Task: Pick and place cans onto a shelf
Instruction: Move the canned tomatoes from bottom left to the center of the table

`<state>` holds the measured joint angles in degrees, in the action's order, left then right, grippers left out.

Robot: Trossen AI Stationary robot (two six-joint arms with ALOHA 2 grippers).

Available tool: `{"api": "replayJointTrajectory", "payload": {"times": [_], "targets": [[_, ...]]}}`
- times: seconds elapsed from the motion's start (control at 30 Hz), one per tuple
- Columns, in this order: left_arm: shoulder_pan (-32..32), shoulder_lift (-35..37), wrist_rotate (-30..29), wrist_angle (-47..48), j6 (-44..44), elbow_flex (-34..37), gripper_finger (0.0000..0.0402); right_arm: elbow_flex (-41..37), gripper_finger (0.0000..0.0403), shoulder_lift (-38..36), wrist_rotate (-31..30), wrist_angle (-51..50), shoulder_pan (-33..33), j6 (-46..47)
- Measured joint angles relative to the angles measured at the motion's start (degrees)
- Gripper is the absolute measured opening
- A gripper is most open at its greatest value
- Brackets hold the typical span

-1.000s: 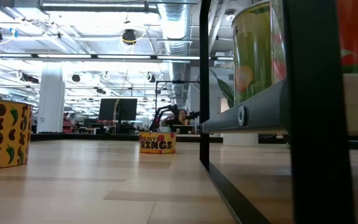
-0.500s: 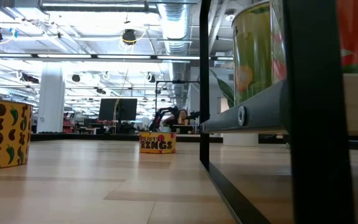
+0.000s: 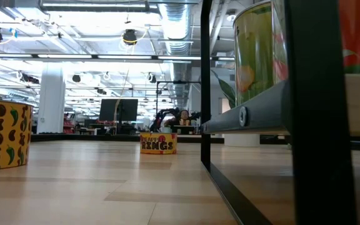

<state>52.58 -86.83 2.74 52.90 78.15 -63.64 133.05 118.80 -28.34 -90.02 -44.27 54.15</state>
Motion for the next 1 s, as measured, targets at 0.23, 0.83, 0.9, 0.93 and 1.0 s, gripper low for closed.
{"api": "replayJointTrajectory", "payload": {"times": [0.23,0.83,0.9,0.93,1.0], "targets": [[-0.11,-2.83,1.55,-0.49,0.06,-0.39,0.0158,0.00,0.0102,0.00,0.00,0.00,0.02,-0.07],[-2.86,-0.57,-0.34,1.85,-4.17,-1.56,0.0000,0.00,0.0102,0.00,0.02,0.01,0.02,-0.13],[-3.54,0.95,-1.65,2.79,-5.64,-3.47,0.0000,0.00,0.0102,0.00,0.02,0.00,0.02,-0.13],[-3.88,1.65,-1.81,3.64,-6.47,-4.44,0.0000,0.00,0.0102,0.00,0.02,0.00,0.02,-0.13],[-4.65,2.25,-1.98,7.43,-7.89,-6.30,0.0000,0.00,0.0102,0.00,0.02,0.00,0.00,-0.13]]}}
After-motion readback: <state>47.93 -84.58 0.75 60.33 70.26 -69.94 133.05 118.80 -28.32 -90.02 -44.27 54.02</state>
